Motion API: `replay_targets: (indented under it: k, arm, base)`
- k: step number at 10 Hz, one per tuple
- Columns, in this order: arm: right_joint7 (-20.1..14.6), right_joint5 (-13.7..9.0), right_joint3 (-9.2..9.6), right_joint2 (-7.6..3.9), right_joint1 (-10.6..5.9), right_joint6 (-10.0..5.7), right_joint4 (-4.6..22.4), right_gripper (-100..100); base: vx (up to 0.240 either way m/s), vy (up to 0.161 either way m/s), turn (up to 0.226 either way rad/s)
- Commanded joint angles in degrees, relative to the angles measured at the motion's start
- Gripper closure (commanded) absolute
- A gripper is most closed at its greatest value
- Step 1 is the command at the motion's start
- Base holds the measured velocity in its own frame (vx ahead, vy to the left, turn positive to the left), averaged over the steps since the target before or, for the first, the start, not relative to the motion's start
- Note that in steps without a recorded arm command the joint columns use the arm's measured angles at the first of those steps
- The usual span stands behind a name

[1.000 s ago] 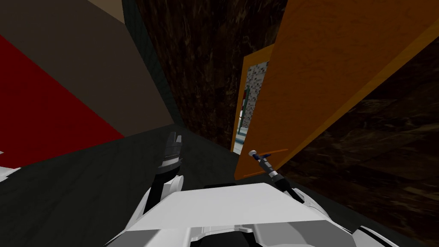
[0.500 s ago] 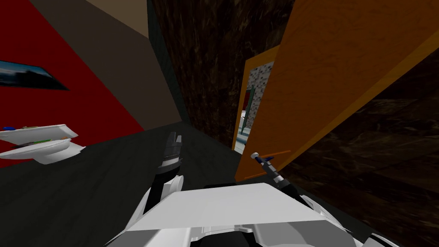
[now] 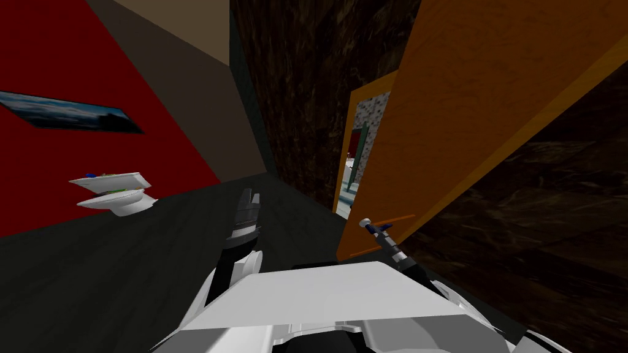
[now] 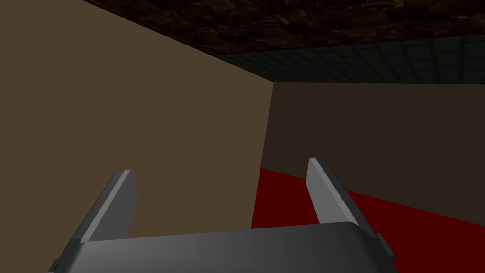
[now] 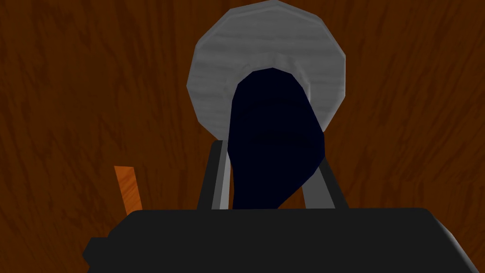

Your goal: Pull the door open

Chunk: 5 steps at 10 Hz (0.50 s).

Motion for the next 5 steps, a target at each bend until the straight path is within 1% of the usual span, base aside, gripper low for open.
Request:
replay_targets:
  k: [1,3,5]
  arm:
    - [1.0,-0.9,0.25,0.45,-1.43,1.2,0.7,100]
    - [2.0,-1.9,0.51,0.95,-2.69,2.77,0.7,100]
    - [3.1,-3.1,0.81,1.54,-4.14,4.57,0.7,100]
  base:
    - [-0.214,-0.088,0.186]
    - [-0.183,-0.075,0.144]
    - [-0.212,-0.097,0.161]
